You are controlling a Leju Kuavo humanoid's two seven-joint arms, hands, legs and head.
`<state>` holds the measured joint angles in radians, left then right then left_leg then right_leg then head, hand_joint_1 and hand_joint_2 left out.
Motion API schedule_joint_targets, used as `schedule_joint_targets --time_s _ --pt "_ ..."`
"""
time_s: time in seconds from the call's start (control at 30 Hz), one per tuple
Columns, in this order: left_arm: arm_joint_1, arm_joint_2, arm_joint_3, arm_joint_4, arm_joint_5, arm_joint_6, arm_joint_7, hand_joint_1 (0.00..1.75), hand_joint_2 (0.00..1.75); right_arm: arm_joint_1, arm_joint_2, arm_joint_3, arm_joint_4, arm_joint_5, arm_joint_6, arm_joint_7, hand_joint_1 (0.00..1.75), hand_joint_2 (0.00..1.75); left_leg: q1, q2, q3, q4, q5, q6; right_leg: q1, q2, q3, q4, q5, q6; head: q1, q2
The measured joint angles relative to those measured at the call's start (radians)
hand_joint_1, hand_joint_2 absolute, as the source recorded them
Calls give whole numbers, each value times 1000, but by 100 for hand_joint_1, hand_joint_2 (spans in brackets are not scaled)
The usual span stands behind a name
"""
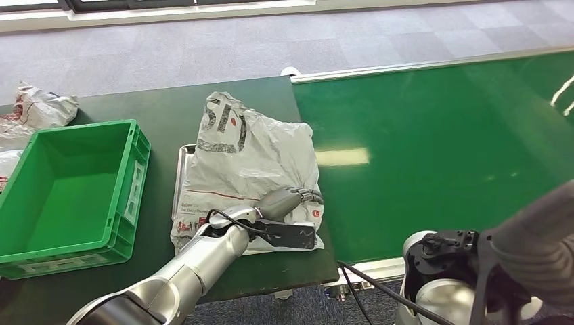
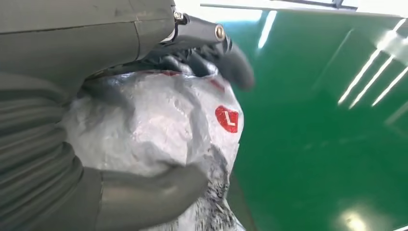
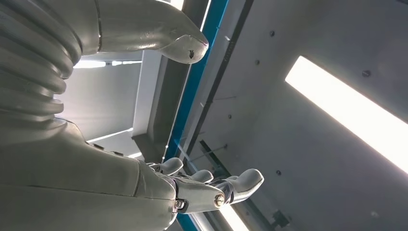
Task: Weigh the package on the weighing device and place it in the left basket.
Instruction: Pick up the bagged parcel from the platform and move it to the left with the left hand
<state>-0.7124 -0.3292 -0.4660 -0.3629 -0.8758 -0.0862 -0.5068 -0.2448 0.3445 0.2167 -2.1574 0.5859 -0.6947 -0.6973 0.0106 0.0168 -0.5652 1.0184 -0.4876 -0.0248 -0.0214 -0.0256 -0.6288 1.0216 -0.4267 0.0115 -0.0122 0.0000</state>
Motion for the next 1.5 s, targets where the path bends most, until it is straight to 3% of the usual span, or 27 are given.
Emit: schedule_joint_targets --time_s 0.93,1.03,1.2,1.37,1.5 --pt "-14 -5 3 -4 49 32 -25 175 175 -1 0 -4 61 2 0 0 0 175 0 0 0 0 0 0 0 1 -1 0 0 0 0 0" --pt "-12 -4 11 -9 67 132 -35 175 175 0 0 -5 62 8 0 0 0 175 0 1 0 0 0 0 0 1 -1 0 0 0 0 0" --pt "-35 11 102 -84 197 405 -66 175 175 4 -1 -16 62 15 0 0 0 175 0 1 -1 0 1 -1 0 2 -2 0 0 0 0 0" --pt "-71 77 230 -246 225 633 -60 175 175 11 -2 -29 61 14 0 0 0 175 1 2 0 0 1 -1 1 3 -2 1 0 0 0 0" --pt "-57 134 287 -386 171 720 -21 175 175 23 -4 -41 56 9 0 0 0 175 2 2 0 0 1 -2 1 3 -2 1 0 0 0 0"
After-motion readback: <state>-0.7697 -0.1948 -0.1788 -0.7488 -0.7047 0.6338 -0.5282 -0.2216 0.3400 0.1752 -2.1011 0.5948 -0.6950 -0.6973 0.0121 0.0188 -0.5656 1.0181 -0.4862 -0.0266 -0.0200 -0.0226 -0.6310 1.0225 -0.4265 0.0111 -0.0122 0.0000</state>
